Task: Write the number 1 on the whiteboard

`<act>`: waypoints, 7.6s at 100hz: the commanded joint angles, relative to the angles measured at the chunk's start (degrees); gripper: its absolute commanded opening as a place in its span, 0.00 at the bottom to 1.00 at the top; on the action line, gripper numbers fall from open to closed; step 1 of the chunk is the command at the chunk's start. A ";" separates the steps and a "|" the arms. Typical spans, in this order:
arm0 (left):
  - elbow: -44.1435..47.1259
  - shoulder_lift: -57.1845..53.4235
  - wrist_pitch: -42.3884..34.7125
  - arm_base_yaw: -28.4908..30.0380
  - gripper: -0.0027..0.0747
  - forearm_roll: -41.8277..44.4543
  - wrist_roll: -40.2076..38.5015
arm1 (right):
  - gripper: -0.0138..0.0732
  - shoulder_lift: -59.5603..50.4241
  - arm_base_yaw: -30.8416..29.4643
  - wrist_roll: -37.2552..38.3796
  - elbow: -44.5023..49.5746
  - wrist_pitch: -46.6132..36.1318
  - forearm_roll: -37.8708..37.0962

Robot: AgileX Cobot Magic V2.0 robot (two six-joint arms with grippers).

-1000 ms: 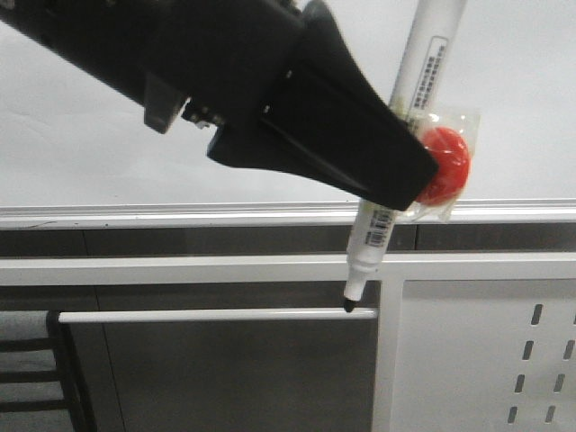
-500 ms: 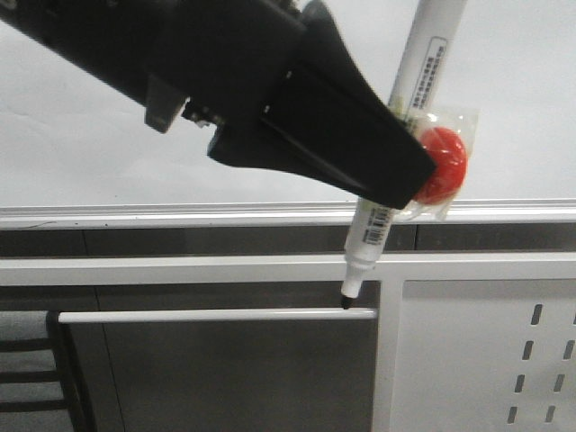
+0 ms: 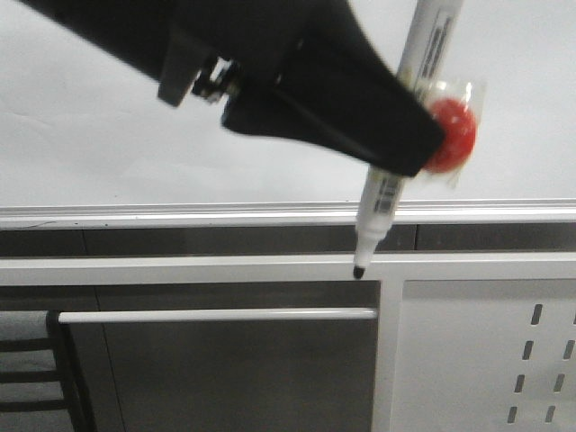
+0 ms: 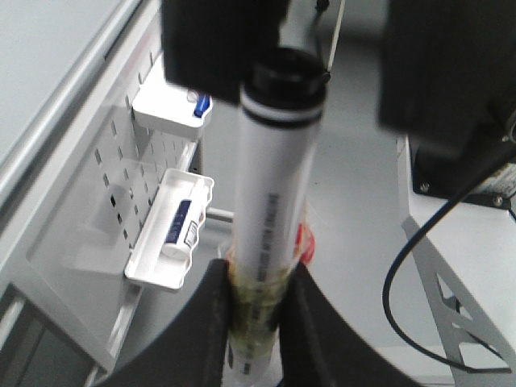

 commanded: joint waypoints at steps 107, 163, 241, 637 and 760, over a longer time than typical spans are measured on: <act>-2.84 -7.82 5.46 14.16 0.62 -5.83 -6.91 | 0.10 -7.54 0.04 0.20 2.91 -12.10 -1.18; 6.70 -23.25 -4.05 24.10 0.60 -10.80 -6.92 | 0.10 -31.59 0.04 0.20 27.36 -47.91 10.87; 7.44 -24.05 -8.81 24.10 0.60 -11.62 -6.92 | 0.11 -28.65 0.04 -32.15 27.45 -46.91 32.46; 5.92 -23.93 12.48 24.10 0.60 -4.61 -2.61 | 0.11 -12.28 43.41 -59.31 20.73 -78.86 57.17; 5.92 -23.82 20.49 24.10 0.30 3.80 -0.54 | 0.11 -10.09 43.41 -58.31 20.10 -61.02 57.17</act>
